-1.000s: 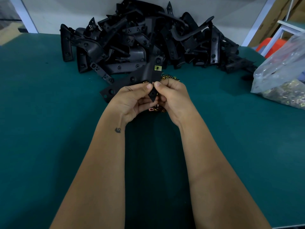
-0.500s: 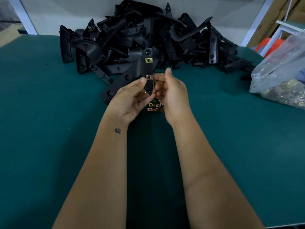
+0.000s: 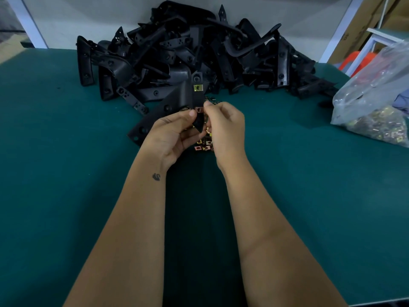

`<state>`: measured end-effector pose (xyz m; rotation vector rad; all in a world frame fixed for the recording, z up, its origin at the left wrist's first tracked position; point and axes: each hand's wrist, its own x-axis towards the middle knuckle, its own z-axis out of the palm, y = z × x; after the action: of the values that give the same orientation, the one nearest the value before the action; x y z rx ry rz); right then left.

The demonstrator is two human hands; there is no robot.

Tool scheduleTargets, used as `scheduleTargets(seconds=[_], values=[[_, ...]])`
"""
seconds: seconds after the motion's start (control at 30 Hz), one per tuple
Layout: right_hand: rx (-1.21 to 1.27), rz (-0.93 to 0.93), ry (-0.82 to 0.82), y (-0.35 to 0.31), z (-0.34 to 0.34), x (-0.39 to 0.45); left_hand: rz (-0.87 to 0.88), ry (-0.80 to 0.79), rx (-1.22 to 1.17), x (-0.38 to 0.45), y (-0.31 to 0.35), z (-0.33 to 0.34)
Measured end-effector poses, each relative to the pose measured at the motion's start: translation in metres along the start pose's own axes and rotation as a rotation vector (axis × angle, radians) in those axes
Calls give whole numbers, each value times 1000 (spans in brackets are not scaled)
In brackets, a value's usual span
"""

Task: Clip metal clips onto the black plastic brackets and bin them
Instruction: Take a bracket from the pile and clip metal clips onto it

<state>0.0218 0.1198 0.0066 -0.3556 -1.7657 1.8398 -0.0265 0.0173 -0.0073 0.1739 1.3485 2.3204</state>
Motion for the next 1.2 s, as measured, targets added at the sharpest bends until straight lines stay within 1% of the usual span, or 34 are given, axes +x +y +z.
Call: scheduleTargets(seconds=[0.07,0.13,0.3,0.47,0.73,0.8,0.97,1.03,1.1,1.13,1.2], values=[[-60,-10,-32,0,1,-1,21,18,16,0,0,-1],[-151,-50,-18,1,3,-2,43,16,61,0,-1,1],[-334,-185,133,5,3,-2,73,-51,260,-3,-6,8],[-505,-297,226,4,0,0,88,-74,276,-5,-8,10],[-605,-304,275,5,-3,2,105,-76,316,-8,-8,15],[-551,-264,245,4,-3,3,130,-65,341,-8,-9,16],[-376,-150,71,5,0,3,233,37,406,-5,-9,17],[-199,-97,40,2,-1,3,276,33,445,-6,-8,18],[14,-58,75,-1,-7,6,342,36,473,-8,-7,22],[116,-24,108,-2,-11,7,370,77,450,-9,-6,24],[308,84,175,-3,-21,11,424,239,341,-10,-1,25]])
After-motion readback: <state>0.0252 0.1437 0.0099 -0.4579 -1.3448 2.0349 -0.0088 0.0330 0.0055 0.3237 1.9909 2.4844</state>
